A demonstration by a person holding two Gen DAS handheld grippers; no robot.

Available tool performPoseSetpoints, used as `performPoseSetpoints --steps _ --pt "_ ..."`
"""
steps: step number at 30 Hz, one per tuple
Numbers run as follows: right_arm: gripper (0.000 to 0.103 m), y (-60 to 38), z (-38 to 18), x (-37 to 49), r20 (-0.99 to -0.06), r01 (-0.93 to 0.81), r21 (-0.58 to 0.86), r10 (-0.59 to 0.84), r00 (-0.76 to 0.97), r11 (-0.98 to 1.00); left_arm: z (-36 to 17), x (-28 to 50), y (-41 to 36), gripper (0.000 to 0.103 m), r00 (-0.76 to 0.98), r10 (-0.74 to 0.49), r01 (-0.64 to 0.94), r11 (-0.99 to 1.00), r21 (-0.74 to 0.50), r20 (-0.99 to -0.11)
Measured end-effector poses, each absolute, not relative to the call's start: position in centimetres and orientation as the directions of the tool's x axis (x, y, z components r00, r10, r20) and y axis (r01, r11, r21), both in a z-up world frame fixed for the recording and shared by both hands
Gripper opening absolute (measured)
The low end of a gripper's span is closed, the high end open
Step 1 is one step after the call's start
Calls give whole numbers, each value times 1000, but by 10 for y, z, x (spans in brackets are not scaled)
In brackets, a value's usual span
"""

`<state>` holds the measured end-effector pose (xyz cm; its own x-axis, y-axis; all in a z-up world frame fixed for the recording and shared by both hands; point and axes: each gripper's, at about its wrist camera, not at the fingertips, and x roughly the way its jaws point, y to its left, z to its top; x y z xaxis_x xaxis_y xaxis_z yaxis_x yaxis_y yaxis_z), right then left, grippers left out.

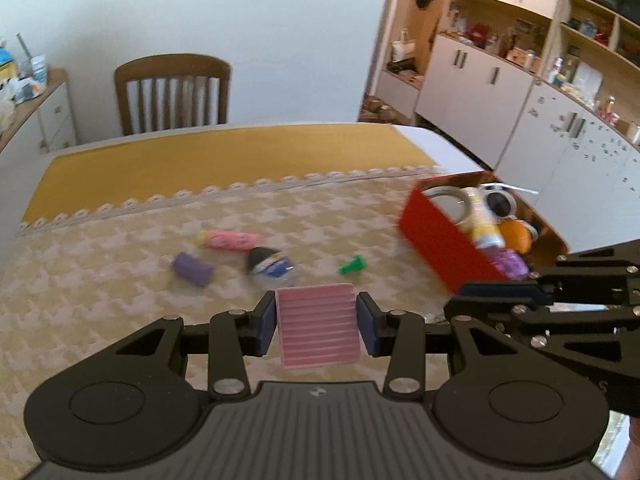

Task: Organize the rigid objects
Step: 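Carry the pink comb and nail clipper over the red tin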

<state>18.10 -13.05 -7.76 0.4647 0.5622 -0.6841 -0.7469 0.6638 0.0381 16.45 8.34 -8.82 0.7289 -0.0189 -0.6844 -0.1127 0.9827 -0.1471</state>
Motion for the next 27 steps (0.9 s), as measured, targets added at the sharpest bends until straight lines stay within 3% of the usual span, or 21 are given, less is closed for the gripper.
performPoseSetpoints --steps 16,27 --pt "10 -221 -45 225 -620 -684 -16 529 579 730 -40 206 2 42 767 -96 -1 989 -151 -635" --pt "10 -279 -50 268 -616 -623 -23 480 624 782 -45 249 -55 42 717 -156 51 984 -171 -679"
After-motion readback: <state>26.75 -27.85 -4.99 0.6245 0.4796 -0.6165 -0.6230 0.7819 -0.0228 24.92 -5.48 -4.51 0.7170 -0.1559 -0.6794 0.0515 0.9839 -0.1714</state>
